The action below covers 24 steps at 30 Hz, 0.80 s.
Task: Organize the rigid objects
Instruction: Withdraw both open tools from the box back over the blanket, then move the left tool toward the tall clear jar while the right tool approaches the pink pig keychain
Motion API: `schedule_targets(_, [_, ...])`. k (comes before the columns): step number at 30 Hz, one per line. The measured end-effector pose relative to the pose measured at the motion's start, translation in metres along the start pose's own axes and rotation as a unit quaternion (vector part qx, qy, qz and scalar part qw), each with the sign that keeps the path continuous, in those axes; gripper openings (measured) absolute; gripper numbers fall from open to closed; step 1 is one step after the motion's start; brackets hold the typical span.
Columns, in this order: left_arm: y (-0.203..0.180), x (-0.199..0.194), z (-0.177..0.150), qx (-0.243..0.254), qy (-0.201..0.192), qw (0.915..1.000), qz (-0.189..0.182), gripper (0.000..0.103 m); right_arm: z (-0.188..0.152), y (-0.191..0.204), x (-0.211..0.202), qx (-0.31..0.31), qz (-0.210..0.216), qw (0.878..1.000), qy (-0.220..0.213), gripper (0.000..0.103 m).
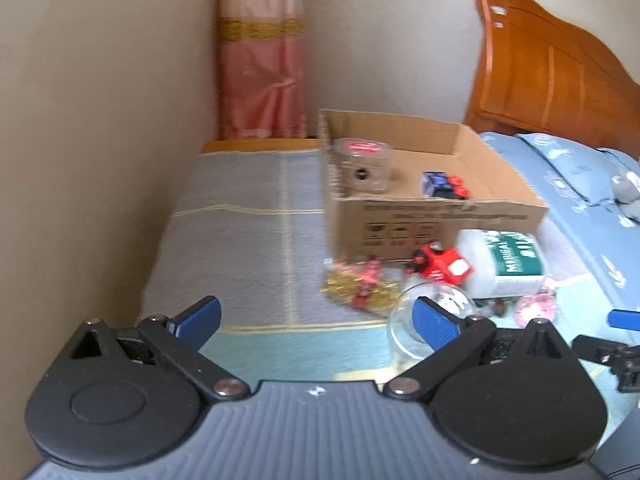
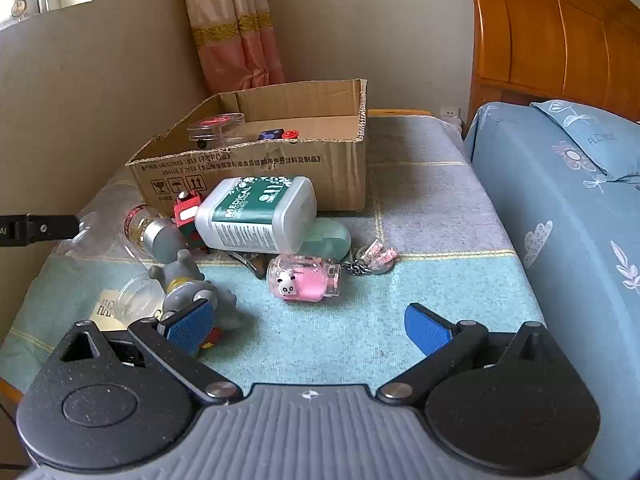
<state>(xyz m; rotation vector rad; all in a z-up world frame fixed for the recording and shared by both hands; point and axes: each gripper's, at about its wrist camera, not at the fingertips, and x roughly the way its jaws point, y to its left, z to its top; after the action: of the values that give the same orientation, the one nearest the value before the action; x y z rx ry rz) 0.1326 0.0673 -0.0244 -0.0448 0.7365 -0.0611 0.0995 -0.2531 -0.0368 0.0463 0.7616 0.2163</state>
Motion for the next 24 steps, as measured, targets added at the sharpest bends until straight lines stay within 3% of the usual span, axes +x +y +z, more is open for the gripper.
schedule_targets(5, [0.017,-0.007,-0.008,-0.004,0.003,0.9993,0.037,0.101,0.000,0.000,0.000,-0.004,0.005,1.000,-0.001,0.103])
schedule_targets(13, [0.028,-0.014,-0.013,-0.021,0.006,0.9984,0.052,0.101,-0.001,-0.002,0.003,-0.007,0.007,1.000,0.001,0.103])
schedule_targets(16, [0.019,-0.023,-0.010,-0.014,0.002,0.9994,0.033,0.101,0.000,-0.004,0.001,-0.007,0.008,1.000,-0.004,0.103])
schedule_targets(19, [0.000,-0.034,-0.007,0.020,-0.008,0.9997,-0.013,0.101,0.000,-0.006,-0.001,-0.008,0.010,1.000,-0.009,0.103])
schedule_targets(24, [-0.045,-0.045,-0.008,0.108,-0.024,0.9880,-0.108,0.101,-0.001,-0.009,0.001,-0.006,0.014,1.000,-0.009,0.103])
